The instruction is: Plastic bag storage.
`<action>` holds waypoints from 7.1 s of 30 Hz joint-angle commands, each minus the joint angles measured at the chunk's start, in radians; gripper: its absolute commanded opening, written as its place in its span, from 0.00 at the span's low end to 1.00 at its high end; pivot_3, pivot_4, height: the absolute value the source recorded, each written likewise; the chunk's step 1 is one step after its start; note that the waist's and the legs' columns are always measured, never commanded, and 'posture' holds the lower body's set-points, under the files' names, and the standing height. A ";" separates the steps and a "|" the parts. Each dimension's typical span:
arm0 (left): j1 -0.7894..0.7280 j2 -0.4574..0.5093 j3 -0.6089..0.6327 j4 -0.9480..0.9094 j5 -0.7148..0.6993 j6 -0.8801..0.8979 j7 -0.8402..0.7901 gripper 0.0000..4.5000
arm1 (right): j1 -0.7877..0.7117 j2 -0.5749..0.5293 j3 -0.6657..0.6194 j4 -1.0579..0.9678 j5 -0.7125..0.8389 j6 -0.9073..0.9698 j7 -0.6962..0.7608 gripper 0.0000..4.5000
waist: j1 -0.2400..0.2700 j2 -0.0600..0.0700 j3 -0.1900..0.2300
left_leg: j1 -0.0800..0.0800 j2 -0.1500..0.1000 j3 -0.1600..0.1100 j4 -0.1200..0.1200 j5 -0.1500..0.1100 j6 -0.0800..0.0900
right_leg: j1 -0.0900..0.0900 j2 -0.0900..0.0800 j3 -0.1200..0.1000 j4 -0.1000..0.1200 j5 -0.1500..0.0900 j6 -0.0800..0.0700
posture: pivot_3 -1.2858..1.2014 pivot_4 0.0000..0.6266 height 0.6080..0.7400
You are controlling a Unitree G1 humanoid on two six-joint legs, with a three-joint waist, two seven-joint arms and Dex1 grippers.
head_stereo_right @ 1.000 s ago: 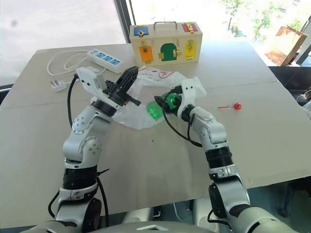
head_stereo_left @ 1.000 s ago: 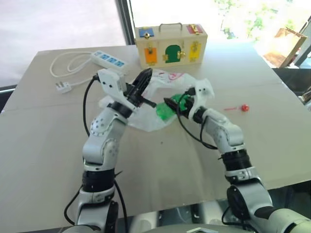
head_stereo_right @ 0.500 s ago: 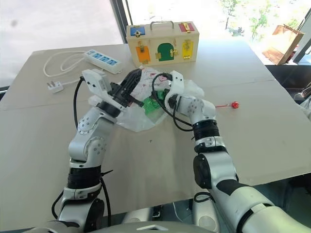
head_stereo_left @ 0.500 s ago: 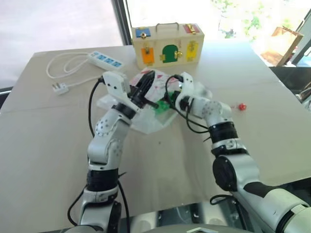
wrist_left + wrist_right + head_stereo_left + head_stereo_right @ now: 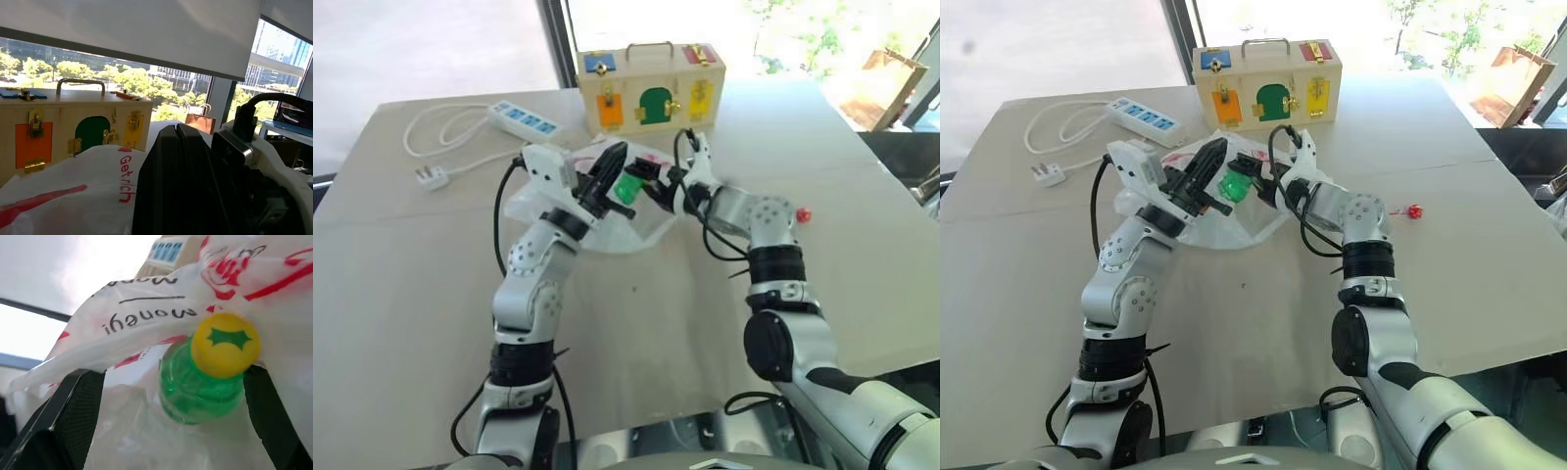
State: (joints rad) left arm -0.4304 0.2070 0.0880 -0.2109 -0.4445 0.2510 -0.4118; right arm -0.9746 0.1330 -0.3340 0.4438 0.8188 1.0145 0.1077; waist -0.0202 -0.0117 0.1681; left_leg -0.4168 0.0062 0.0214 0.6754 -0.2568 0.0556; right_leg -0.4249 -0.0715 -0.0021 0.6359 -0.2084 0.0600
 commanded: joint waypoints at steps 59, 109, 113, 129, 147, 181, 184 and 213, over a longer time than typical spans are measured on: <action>0.497 0.374 -0.024 -0.329 0.441 -0.453 -0.186 0.92 | 0.575 -0.842 0.154 -0.409 -0.489 -0.492 0.538 1.00 | 0.011 0.000 0.000 | 0.002 0.001 0.002 -0.001 0.000 0.000 | 0.004 0.000 0.001 -0.009 0.000 0.000 | 0.52 0.24 1.00; 0.503 0.019 0.004 -0.330 0.400 -0.223 0.082 0.03 | 0.264 -0.777 0.090 0.304 -0.494 -0.519 0.626 1.00 | 0.019 0.001 -0.001 | 0.004 0.002 0.001 -0.001 0.000 0.000 | 0.008 -0.001 0.001 -0.008 0.000 0.000 | 0.52 0.24 1.00; 0.514 0.020 -0.003 -0.341 0.392 -0.206 0.097 0.03 | 0.253 -0.761 0.088 0.339 -0.482 -0.538 0.679 1.00 | 0.017 0.001 -0.001 | 0.005 0.001 0.001 0.000 0.000 0.000 | 0.009 -0.001 0.000 -0.009 0.000 0.000 | 0.52 0.24 1.00; 0.508 0.033 -0.029 -0.341 0.405 -0.163 0.116 0.00 | 0.189 -0.682 0.113 0.464 -0.517 -0.629 0.705 0.82 | 0.007 0.002 -0.002 | 0.008 0.001 0.002 0.000 0.000 0.000 | 0.011 -0.001 0.001 -0.008 0.000 0.000 | 0.52 0.24 1.00; 0.507 0.031 -0.025 -0.337 0.392 -0.153 0.130 0.00 | 0.288 -0.685 0.102 0.184 -0.426 -0.481 0.812 0.19 | 0.009 0.002 -0.002 | 0.008 0.002 0.001 0.000 0.000 0.000 | 0.011 -0.001 0.001 -0.008 0.000 0.000 | 0.52 0.24 1.00; 0.477 -0.006 -0.021 -0.325 0.287 -0.180 0.151 0.00 | 0.250 -0.528 0.408 -0.392 -0.391 -0.319 0.743 0.99 | 0.005 0.002 -0.002 | 0.001 -0.002 0.000 0.000 0.000 0.000 | 0.001 -0.005 -0.001 0.000 0.000 0.000 | 0.52 0.24 1.00; 0.455 -0.002 0.016 -0.311 0.233 -0.161 0.144 0.00 | 0.281 -0.623 0.374 -0.471 -0.347 -0.302 0.811 0.99 | 0.001 0.002 -0.002 | 0.003 0.000 0.001 0.000 0.000 0.000 | 0.001 -0.002 0.000 0.001 0.000 0.000 | 0.52 0.24 1.00; 0.356 0.231 0.183 -0.092 -0.082 -0.106 -0.174 0.00 | 0.082 -0.457 0.353 0.045 -0.562 -0.682 0.650 0.81 | 0.010 0.002 -0.002 | 0.002 0.001 0.000 0.001 0.000 -0.001 | 0.001 -0.001 0.000 0.001 0.000 0.000 | 0.52 0.24 1.00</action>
State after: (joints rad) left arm -0.0669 0.4259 0.2423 -0.2917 -0.5133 0.1531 -0.5734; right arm -0.8731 -0.3157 0.0577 0.5186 0.2263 0.3389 0.7393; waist -0.0106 -0.0095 0.1663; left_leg -0.4150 0.0070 0.0218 0.6768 -0.2563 0.0547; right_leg -0.4236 -0.0723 -0.0017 0.6359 -0.2083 0.0597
